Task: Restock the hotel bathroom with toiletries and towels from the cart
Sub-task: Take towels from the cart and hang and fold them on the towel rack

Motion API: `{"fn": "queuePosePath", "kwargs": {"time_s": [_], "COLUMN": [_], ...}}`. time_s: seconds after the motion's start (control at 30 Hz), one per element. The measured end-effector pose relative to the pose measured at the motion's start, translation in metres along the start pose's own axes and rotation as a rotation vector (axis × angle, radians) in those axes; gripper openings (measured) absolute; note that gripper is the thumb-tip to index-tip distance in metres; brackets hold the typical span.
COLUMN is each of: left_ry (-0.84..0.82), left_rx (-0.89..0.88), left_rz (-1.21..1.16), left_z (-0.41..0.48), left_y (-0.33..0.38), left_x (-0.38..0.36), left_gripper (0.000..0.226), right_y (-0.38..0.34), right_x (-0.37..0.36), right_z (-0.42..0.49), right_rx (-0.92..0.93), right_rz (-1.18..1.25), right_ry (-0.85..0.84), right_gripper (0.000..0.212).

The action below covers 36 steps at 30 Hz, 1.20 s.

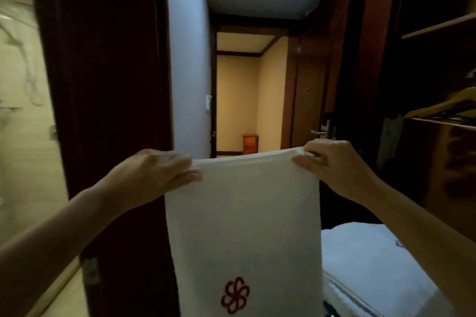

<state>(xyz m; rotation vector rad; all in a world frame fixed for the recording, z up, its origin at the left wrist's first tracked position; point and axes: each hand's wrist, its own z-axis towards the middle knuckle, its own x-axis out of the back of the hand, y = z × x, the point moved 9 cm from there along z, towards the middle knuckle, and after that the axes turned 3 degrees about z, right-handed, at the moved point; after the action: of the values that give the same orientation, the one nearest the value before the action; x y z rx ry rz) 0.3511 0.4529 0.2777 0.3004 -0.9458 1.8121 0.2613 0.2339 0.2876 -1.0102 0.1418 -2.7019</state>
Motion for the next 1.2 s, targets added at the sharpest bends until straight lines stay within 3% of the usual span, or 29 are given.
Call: {"fn": "queuePosePath", "kwargs": {"time_s": [0.2, 0.5, 0.6, 0.7, 0.83, 0.97, 1.03, 1.2], "left_ry": [0.094, 0.167, 0.132, 0.099, 0.104, 0.085, 0.077, 0.061], "left_rx": [0.402, 0.814, 0.874, 0.905, 0.928, 0.943, 0.974, 1.001], "left_rz": [0.055, 0.204, 0.269, 0.324, 0.354, 0.361, 0.375, 0.423], "left_z": [-0.038, -0.102, -0.127, -0.152, -0.189, -0.226, -0.245, -0.294], "left_y": [-0.029, -0.066, -0.074, -0.082, -0.095, -0.114, -0.128, -0.164], "left_x": [0.052, 0.131, 0.150, 0.165, 0.184, 0.197, 0.203, 0.222], "left_gripper": [0.048, 0.034, 0.038, 0.037, 0.042, 0.038, 0.040, 0.040], "right_y": [-0.053, -0.155, -0.186, -0.215, -0.234, -0.256, -0.274, -0.322], "right_x": [-0.026, -0.069, -0.093, -0.124, -0.153, -0.189, -0.211, -0.256], "right_z": [0.001, 0.014, 0.019, 0.021, 0.044, 0.064, 0.068, 0.076], "right_rx": [0.256, 0.624, 0.697, 0.825, 0.725, 0.625, 0.642, 0.757], "right_rz": [0.100, 0.155, 0.159, 0.032, 0.304, 0.344, 0.305, 0.277], "right_ry": [-0.105, 0.042, -0.046, -0.138, -0.247, -0.336, -0.415, -0.456], "right_gripper": [0.037, 0.024, 0.036, 0.032, 0.027, 0.018, 0.008, 0.007]}}
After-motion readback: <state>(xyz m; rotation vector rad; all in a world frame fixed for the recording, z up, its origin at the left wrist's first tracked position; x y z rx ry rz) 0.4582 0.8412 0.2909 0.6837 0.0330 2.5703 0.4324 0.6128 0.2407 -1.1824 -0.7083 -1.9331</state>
